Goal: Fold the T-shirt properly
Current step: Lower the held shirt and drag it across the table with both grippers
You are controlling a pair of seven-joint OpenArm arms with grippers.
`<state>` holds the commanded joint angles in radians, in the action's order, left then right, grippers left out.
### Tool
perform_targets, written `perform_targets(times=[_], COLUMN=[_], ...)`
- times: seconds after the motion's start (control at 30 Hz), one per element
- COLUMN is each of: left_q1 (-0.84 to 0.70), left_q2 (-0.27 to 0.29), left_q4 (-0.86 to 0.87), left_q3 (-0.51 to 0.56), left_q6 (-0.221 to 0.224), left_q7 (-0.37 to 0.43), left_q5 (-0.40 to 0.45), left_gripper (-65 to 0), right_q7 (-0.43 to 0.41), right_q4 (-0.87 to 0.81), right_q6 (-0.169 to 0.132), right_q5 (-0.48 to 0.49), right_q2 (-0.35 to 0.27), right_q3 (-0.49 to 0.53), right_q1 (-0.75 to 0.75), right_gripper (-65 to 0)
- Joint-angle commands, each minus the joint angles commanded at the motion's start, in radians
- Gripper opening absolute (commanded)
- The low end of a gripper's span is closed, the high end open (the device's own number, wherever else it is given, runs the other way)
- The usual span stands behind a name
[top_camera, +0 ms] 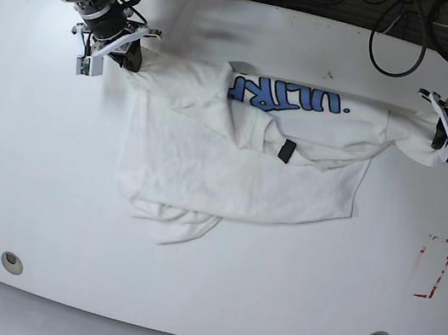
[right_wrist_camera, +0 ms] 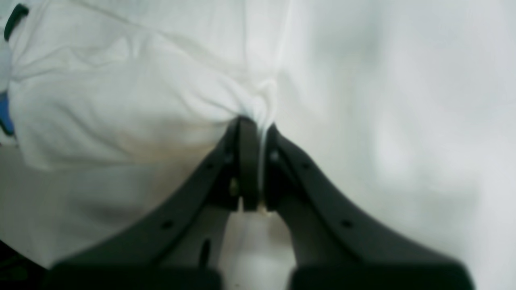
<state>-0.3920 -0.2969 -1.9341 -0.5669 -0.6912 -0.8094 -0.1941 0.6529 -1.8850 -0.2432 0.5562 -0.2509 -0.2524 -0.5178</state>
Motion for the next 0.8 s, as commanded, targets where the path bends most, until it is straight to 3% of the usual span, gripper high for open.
perform_targets(times=[0.2,0.3,0.4,0.5,0.6,0.7,0.8], left_q1=[-0.043,-0.061,-0.074,-0.080,-0.080,-0.080,-0.080], left_q2=[0.017,0.018,0.023,0.034,0.034,0.034,0.034], left_q4=[0.000,0.000,0.000,0.000,0.000,0.000,0.000], left_q3=[-0.005,-0.005,-0.002,0.000,0.000,0.002,0.000], left_q6=[-0.002,-0.002,0.000,0.002,0.002,0.000,-0.003], left_q7=[0.000,0.002,0.002,0.002,0.000,0.000,0.000], left_q5=[0.029,0.035,0.034,0.035,0.037,0.032,0.032], left_gripper=[-65.0,-65.0,-64.6,-64.2,-58.6,-52.9,-53.8], right_q7=[0.000,0.000,0.000,0.000,-0.006,-0.006,-0.006], right_q4=[-0.002,-0.005,-0.006,-0.017,-0.035,-0.072,-0.117], right_q6=[0.000,-0.002,-0.002,-0.002,-0.006,-0.008,-0.009], right_q5=[0.000,0.000,0.000,0.000,0.000,0.000,0.009], right_q2=[-0.006,-0.006,-0.006,-0.006,-0.002,0.002,0.002], right_q3=[-0.002,-0.002,0.000,0.000,0.000,-0.005,-0.003], right_q1=[-0.029,-0.041,-0.046,-0.055,-0.072,-0.077,-0.083], right_gripper=[-64.7,-59.5,-48.0,-31.4,-18.5,-12.4,-11.9])
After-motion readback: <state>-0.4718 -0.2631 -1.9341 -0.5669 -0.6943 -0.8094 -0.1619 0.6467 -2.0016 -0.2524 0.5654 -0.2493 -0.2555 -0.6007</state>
